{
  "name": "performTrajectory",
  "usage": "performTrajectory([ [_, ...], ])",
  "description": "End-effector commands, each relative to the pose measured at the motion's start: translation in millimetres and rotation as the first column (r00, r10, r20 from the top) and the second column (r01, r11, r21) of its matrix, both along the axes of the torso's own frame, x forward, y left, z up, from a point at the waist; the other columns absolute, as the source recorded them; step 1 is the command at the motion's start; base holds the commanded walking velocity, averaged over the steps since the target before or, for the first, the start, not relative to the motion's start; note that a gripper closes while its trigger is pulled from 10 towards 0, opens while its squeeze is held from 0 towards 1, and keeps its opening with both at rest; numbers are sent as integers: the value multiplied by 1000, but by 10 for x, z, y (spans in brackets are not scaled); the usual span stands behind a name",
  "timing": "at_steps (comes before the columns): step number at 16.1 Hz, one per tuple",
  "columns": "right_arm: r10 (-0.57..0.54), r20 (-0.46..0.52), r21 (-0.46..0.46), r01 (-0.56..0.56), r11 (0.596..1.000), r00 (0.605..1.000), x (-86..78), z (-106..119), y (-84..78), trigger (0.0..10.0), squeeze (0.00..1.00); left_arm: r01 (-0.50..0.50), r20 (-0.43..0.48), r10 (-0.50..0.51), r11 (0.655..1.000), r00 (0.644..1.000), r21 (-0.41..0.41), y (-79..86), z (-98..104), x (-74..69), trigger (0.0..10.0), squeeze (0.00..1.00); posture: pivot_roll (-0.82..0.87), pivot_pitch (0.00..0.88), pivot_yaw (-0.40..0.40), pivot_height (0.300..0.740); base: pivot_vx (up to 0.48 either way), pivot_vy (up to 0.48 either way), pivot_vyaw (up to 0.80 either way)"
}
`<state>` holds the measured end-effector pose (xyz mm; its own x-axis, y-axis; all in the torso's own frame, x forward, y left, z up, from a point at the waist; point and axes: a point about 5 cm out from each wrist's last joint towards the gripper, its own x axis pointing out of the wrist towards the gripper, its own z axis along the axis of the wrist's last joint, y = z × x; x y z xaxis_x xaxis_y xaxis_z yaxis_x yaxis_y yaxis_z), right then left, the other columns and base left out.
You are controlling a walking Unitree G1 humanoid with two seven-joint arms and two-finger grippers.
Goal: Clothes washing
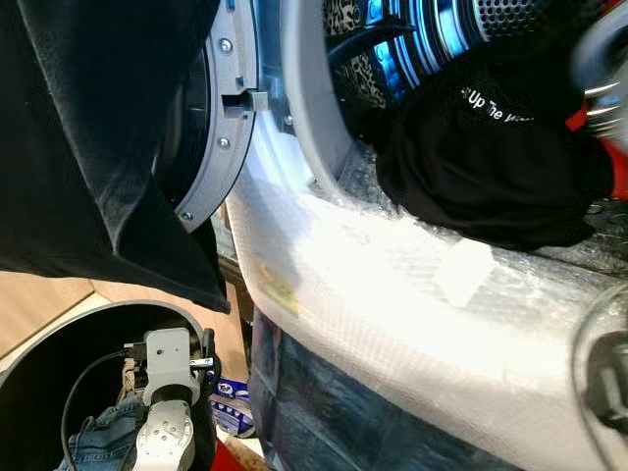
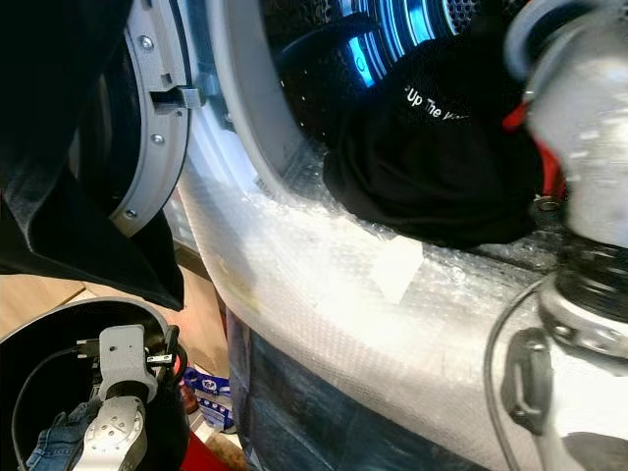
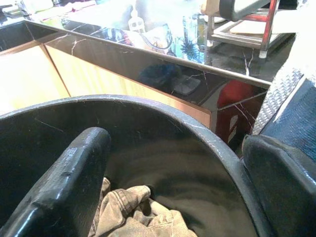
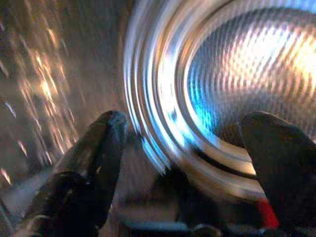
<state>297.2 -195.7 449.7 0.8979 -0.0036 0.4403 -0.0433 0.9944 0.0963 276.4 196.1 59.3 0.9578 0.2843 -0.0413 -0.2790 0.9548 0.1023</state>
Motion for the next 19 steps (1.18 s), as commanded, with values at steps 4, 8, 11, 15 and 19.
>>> performTrajectory([
  [4, 313, 152, -229, -275, 934, 937, -422, -147, 210, 10000, 1000, 3, -41, -3, 1000, 999, -10, -17, -86, -20, 10000, 0, -235, 42, -33, 740, 0, 0, 0],
  [8, 759, 49, -297, -716, 632, 649, -782, -505, 425, 10000, 165, -7, -31, 7, 1000, 999, -5, 16, -68, -20, 10000, 0, -220, 42, -33, 740, 0, 0, 0],
  [11, 905, -229, -256, -919, 299, 358, -1046, -1271, 510, 10000, 0, -11, 47, 10, 1000, 999, 11, 53, 54, -44, 10000, 0, -208, 40, -32, 740, 0, 0, 0],
  [15, 744, -646, -34, -981, 194, 169, -1185, -2301, 391, 10000, 0, 55, 122, -64, 996, 990, 72, 90, 190, -269, 10000, 0, -175, 47, -30, 740, 0, 0, 0],
  [19, 459, -887, 45, -980, 192, 49, -1361, -3310, 173, 10000, 0, 314, 114, -346, 921, 931, 231, -177, 343, -391, 10000, 0, -140, 47, -37, 740, 0, 0, 0],
])
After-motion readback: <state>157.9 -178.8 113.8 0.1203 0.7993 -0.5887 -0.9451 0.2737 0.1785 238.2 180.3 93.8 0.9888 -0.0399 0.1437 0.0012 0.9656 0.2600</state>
